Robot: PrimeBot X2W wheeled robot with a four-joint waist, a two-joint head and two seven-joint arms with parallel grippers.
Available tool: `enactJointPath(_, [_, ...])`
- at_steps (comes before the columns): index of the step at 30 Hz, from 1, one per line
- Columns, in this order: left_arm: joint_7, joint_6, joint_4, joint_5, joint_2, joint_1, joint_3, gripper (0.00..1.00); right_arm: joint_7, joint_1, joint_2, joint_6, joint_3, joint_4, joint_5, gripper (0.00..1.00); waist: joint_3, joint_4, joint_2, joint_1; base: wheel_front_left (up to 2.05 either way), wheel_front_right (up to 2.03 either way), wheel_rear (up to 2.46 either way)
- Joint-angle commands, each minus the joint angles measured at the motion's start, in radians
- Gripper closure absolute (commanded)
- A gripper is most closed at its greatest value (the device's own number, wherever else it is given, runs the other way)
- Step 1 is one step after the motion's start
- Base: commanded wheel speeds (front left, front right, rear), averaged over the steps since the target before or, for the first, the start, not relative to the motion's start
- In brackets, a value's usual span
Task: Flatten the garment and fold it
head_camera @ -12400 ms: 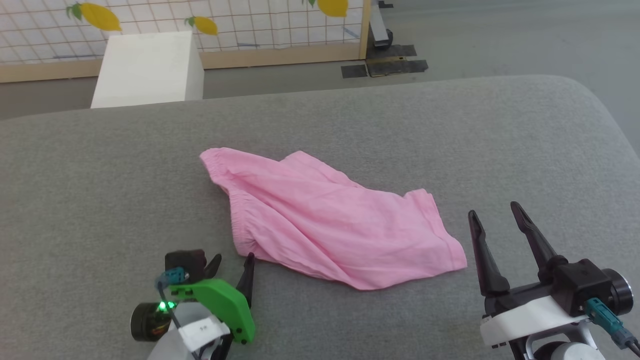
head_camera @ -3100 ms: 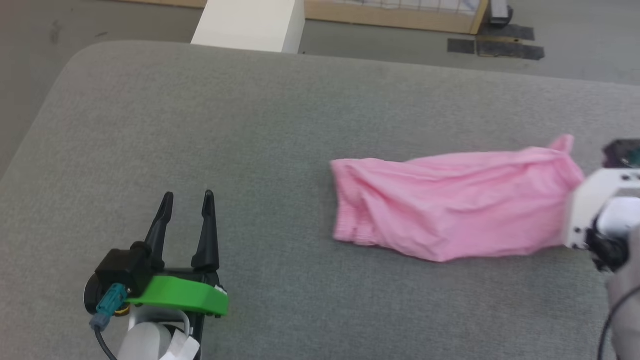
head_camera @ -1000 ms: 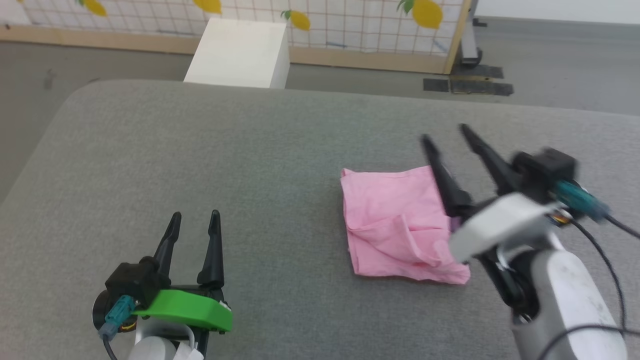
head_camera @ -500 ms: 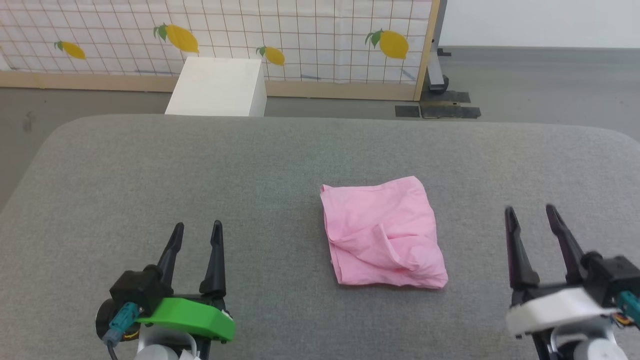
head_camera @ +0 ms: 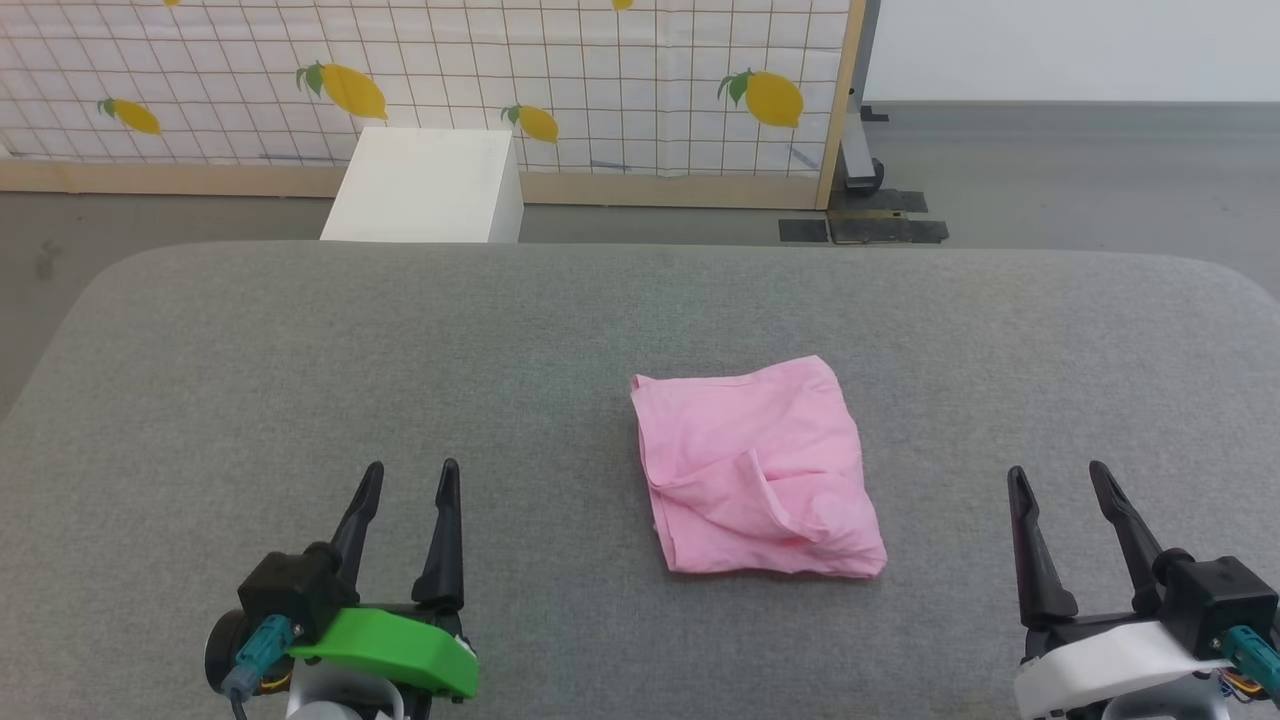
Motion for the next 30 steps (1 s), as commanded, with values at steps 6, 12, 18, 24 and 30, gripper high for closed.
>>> enactJointPath(6, [-0.005, -0.006, 0.002, -0.003, -0.003, 0.006, 0.001, 0.0, -0.005, 0.009, 0.001, -0.001, 0.003, 0.0, 0.016, 0.0, 0.003, -0.006, 0.0, 0.0, 0.0, 0.0, 0.0])
enactJointPath(12, [-0.005, -0.006, 0.001, -0.005, -0.003, 0.002, 0.001, 0.0, -0.002, 0.007, 0.001, -0.001, -0.001, 0.0, 0.025, 0.0, 0.005, -0.004, 0.0, 0.0, 0.0, 0.0, 0.0])
enactJointPath(18, [-0.005, -0.006, -0.004, -0.01, -0.003, 0.001, 0.002, 0.0, 0.014, 0.001, 0.001, -0.001, -0.001, 0.005, 0.076, 0.0, 0.011, 0.002, 0.0, 0.0, 0.0, 0.0, 0.0])
enactJointPath(24, [-0.005, -0.007, -0.015, -0.009, -0.003, -0.009, 0.007, 0.0, 0.243, -0.084, 0.001, -0.001, -0.004, 0.107, 0.669, 0.0, 0.031, 0.005, 0.0, 0.0, 0.0, 0.0, 0.0])
enactJointPath(30, [-0.005, -0.007, -0.031, -0.007, -0.003, -0.033, -0.001, 0.0, 0.555, -0.255, 0.001, -0.001, -0.088, 0.293, 0.996, 0.0, 0.069, 0.024, 0.0, 0.0, 0.0, 0.0, 0.0])
